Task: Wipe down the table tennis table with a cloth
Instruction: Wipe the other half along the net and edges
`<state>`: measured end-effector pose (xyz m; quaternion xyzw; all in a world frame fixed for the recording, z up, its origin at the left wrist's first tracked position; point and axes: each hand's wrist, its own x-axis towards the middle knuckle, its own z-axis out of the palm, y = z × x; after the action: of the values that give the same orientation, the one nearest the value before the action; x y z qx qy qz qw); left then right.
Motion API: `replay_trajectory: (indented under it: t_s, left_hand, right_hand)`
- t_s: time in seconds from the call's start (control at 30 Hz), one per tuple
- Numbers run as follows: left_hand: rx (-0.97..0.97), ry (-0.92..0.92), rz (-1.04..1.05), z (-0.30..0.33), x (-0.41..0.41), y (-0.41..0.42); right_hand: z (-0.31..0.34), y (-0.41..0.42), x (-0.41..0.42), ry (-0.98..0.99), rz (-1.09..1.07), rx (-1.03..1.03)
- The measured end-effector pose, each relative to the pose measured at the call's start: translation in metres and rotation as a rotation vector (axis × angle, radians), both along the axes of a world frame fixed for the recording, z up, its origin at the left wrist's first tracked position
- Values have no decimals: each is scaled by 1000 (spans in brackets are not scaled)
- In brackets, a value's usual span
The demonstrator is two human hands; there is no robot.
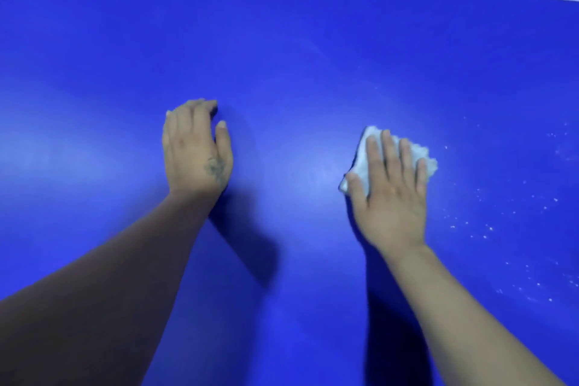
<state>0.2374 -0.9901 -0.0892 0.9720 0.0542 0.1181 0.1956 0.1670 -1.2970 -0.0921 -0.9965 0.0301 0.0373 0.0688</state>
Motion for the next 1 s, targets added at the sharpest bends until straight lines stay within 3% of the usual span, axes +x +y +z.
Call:
replay_trajectory:
  t_s: [0.17,0.37,0.53,0.67,0.8,1.0]
  left_hand:
    - [114,166,-6,-11,58,-32]
    - [224,151,42,-20,62,-37]
    - [217,138,45,-20,63,-38]
    - [218,197,52,-19,65,-37]
    - [227,204,48,-17,66,-38]
    - [223,216,54,-17,65,-39]
  right_hand:
    - [-5,-8,100,-25,-103,21]
    - [-9,46,165,-38,-50,40]
    - [-8,95,146,-84,142,35]
    - [-4,78,85,-50,240,53]
    - [-2,32,75,-41,133,20]
    - [-6,19,176,-27,-127,43]
